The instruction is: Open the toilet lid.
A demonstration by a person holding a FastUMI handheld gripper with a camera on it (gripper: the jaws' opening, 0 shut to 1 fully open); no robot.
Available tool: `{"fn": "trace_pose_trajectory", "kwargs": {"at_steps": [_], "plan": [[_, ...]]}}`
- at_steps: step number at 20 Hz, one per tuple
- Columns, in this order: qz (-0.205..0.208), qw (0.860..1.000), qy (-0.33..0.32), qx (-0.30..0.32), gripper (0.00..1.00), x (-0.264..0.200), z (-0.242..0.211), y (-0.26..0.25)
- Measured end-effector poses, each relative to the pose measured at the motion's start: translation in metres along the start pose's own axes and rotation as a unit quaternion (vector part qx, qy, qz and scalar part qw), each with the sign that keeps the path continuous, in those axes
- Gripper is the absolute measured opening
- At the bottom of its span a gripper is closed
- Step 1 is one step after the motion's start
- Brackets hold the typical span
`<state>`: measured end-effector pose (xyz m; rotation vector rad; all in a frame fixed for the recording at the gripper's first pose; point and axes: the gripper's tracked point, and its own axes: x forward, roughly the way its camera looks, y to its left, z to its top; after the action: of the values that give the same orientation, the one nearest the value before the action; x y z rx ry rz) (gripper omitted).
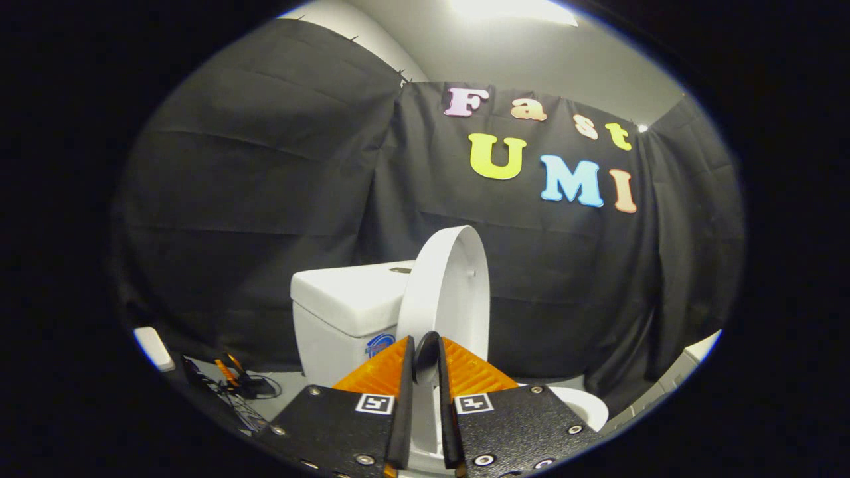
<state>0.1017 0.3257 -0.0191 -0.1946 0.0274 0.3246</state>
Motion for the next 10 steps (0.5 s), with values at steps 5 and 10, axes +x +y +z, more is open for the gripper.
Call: {"fn": "trace_pose_trajectory", "kwargs": {"at_steps": [5, 10], "plan": [[0.011, 1.0, -0.023, 0.014, 0.94, -0.034, 0.028, -0.031], [0.009, 0.998, -0.055, 0.033, 0.95, -0.068, 0.061, -0.073]]}}
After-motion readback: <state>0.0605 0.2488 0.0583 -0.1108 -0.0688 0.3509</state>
